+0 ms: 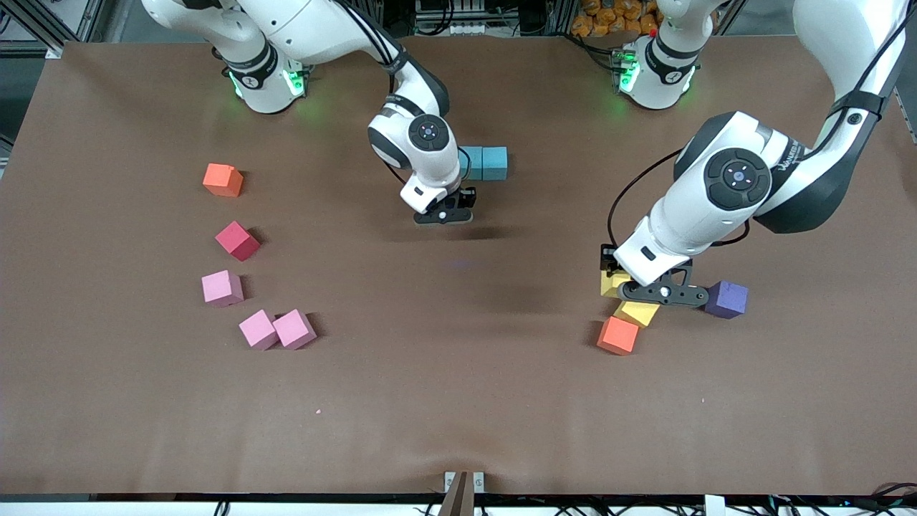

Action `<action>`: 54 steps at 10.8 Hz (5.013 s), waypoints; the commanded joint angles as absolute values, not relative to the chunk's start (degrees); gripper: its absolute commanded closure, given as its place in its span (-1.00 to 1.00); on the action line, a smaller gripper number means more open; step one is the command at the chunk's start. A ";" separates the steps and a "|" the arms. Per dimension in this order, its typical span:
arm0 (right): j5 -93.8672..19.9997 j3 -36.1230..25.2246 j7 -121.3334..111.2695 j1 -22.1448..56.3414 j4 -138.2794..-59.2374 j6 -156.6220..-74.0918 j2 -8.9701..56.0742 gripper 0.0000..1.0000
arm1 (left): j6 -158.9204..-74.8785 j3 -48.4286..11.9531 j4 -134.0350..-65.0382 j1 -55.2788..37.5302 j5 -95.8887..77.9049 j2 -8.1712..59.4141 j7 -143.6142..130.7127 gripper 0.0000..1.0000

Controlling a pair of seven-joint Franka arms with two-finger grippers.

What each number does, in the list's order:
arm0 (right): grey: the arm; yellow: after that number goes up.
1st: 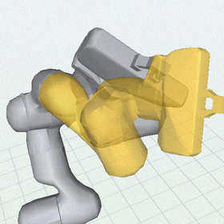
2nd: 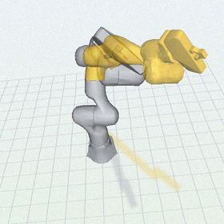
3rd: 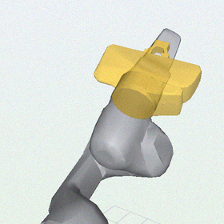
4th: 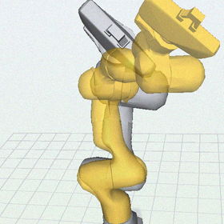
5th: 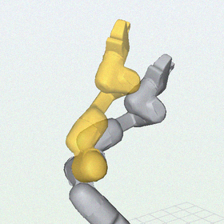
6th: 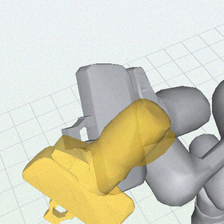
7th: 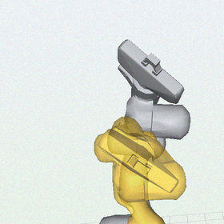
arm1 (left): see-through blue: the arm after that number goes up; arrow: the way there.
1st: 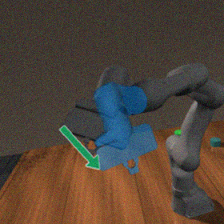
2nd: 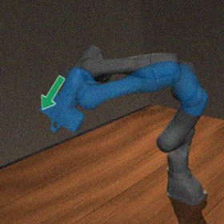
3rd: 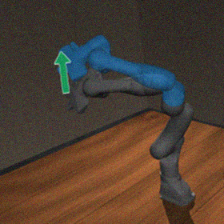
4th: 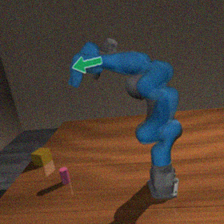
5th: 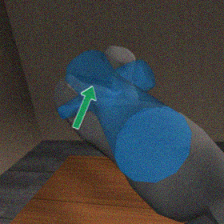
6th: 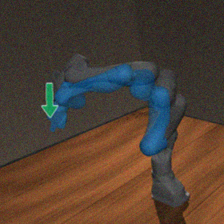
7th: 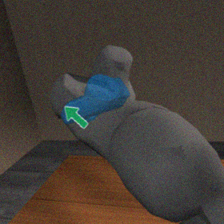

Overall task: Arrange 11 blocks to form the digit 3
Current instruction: 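Release blue and move the right gripper to the pink blocks, then grasp the pink block with the right gripper while the left gripper lowers yellow, then set the yellow block under the blue block and open the left gripper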

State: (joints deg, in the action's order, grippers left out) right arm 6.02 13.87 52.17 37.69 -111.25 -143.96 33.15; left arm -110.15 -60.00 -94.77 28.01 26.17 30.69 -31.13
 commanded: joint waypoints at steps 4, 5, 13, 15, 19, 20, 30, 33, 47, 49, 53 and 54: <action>6.42 13.45 52.38 38.06 -111.18 -141.34 30.25 -1.00 | -110.65 -60.12 -94.92 28.21 25.49 30.50 -29.88 -0.08; 6.24 13.45 52.38 37.80 -111.09 -141.33 28.93 -1.00 | -110.74 -60.12 -94.92 28.21 25.49 30.50 -29.88 -0.08; 6.06 13.36 27.83 16.30 -110.83 -138.43 22.06 -1.00 | -110.22 -59.51 -97.65 18.39 33.91 34.71 -29.80 -0.08; 6.67 13.36 18.34 11.88 -109.17 -136.68 22.58 -1.00 | -110.30 -58.45 -97.56 14.52 35.94 35.68 -26.65 -0.08; 6.42 13.53 3.26 4.06 -105.48 -136.49 26.62 -1.00 | -110.48 -57.04 -97.47 6.44 41.73 38.57 -20.40 -0.08; 6.68 13.54 1.95 3.78 -104.08 -136.49 27.94 -1.00 | -110.83 -56.95 -97.47 5.02 43.05 39.72 -18.91 -0.08; 6.94 12.05 -15.17 2.20 -95.11 -137.11 38.22 -1.00 | -125.59 -55.99 -109.95 -0.34 49.04 41.57 -6.88 -0.06; 6.94 11.60 -16.17 2.11 -95.10 -137.20 38.93 -1.00 | -125.94 -54.33 -109.95 -3.41 51.84 42.18 -4.58 -0.05; 7.82 8.01 -15.56 6.23 -94.75 -138.08 41.75 -0.07 | -128.67 -50.36 -109.42 -9.93 56.07 45.18 -4.04 -0.03; 7.82 8.00 -15.38 7.11 -94.04 -138.08 41.66 0.30 | -129.29 -50.01 -109.34 -10.72 56.07 45.18 -4.04 -0.03; 3.36 8.09 -15.12 9.14 -92.64 -135.88 39.29 0.27 | -130.34 -48.43 -109.07 -11.87 55.55 45.09 -5.88 -1.00; 0.99 8.61 -14.86 9.31 -92.90 -136.14 38.94 0.27 | -130.34 -48.43 -109.07 -11.87 55.46 44.83 -5.98 -1.00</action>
